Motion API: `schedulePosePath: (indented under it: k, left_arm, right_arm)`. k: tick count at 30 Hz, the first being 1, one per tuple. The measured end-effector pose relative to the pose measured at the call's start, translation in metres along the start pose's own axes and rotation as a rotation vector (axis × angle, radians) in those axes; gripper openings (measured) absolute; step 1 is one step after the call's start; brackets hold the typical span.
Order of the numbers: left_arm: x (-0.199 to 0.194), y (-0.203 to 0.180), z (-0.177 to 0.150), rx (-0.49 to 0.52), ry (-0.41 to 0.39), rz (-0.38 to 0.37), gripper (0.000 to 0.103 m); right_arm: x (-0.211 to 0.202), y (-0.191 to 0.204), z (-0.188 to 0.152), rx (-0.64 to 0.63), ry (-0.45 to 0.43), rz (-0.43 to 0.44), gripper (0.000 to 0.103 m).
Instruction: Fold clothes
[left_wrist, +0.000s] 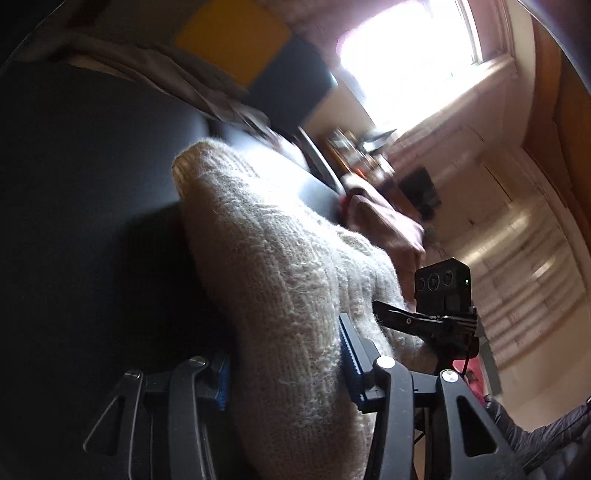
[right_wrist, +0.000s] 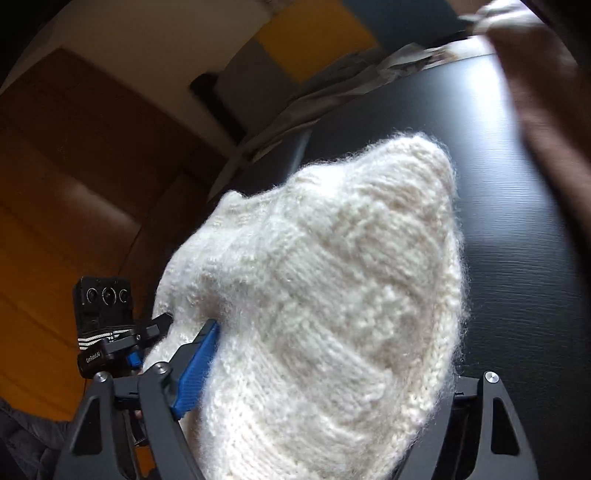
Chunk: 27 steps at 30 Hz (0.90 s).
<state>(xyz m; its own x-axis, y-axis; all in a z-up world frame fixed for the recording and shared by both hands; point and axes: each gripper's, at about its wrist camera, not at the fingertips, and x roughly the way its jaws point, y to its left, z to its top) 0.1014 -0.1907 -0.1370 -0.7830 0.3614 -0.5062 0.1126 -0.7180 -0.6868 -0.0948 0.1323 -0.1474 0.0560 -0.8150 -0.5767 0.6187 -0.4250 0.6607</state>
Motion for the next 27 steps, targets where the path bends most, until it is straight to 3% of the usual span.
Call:
schedulePosePath:
  k: [4, 9, 17, 19, 22, 24, 27]
  left_arm:
    - [-0.077, 0.027, -0.005, -0.038, -0.157, 0.074, 0.047]
    - [-0.177, 0.069, -0.007, -0.086, -0.381, 0.249, 0.047]
    - [-0.307, 0.168, 0.004, -0.268, -0.681, 0.49, 0.047]
    - [-0.326, 0.195, 0.004, -0.327, -0.719, 0.528, 0.047]
    - [-0.335, 0.238, -0.004, -0.443, -0.699, 0.622, 0.047]
    - [-0.336, 0.258, -0.014, -0.511, -0.69, 0.649, 0.048]
    - [-0.336, 0.262, -0.023, -0.512, -0.692, 0.649, 0.052]
  right_arm:
    - [0.064, 0.05, 0.012, -0.053, 0.108, 0.127, 0.081]
    - [0.17, 0.153, 0.034, -0.201, 0.255, 0.288, 0.081]
    - [0.355, 0.356, 0.056, -0.427, 0.44, 0.471, 0.081]
    - [0.393, 0.404, 0.057, -0.496, 0.475, 0.479, 0.081]
    - [0.438, 0.449, 0.052, -0.591, 0.533, 0.451, 0.081]
    - [0.464, 0.46, 0.046, -0.64, 0.567, 0.386, 0.081]
    - [0.495, 0.453, 0.042, -0.699, 0.563, 0.216, 0.081]
